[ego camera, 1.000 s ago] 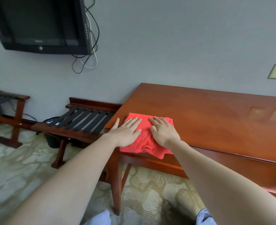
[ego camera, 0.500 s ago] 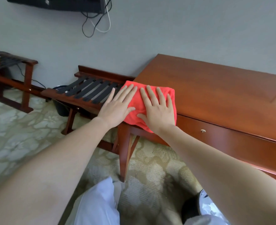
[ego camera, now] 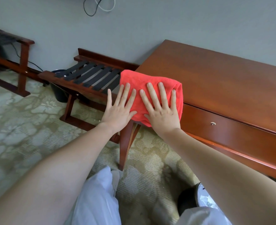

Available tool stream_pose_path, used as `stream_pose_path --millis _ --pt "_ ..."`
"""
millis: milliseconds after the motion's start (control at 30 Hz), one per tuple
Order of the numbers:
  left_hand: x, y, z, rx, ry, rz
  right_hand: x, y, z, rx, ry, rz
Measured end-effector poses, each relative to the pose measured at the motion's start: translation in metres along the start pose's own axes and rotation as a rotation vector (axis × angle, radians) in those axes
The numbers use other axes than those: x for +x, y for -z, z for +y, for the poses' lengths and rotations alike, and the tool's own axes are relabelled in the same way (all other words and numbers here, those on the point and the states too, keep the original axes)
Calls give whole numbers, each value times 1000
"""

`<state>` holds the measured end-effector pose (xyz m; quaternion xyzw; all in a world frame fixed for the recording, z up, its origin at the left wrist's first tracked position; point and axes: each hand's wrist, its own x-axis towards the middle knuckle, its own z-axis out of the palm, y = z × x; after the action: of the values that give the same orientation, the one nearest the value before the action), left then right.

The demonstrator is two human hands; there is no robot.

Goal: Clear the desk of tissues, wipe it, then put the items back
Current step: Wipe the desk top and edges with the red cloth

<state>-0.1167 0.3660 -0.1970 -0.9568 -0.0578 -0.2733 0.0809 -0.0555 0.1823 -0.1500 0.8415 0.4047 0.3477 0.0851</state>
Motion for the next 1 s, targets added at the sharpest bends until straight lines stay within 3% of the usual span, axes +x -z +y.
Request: stream_pose_path --millis 133,333,433,600,800,1000 --pt "-4 -8 1 11 -1 0 -6 -7 -4 -14 36 -18" --pt "-53 -50 2 19 8 -143 -33 -33 -26 -11 159 -178" --pt "-60 -48 -1 15 -26 -79 -33 -34 -27 -23 160 -206" --pt "-58 -30 -12 9 -51 105 -32 -29 -16 -25 190 -210" --pt "-41 -32 12 26 21 -9 -25 -17 11 -92 264 -115" --pt "-26 -24 49 -51 149 0 -26 6 42 -175 319 -95"
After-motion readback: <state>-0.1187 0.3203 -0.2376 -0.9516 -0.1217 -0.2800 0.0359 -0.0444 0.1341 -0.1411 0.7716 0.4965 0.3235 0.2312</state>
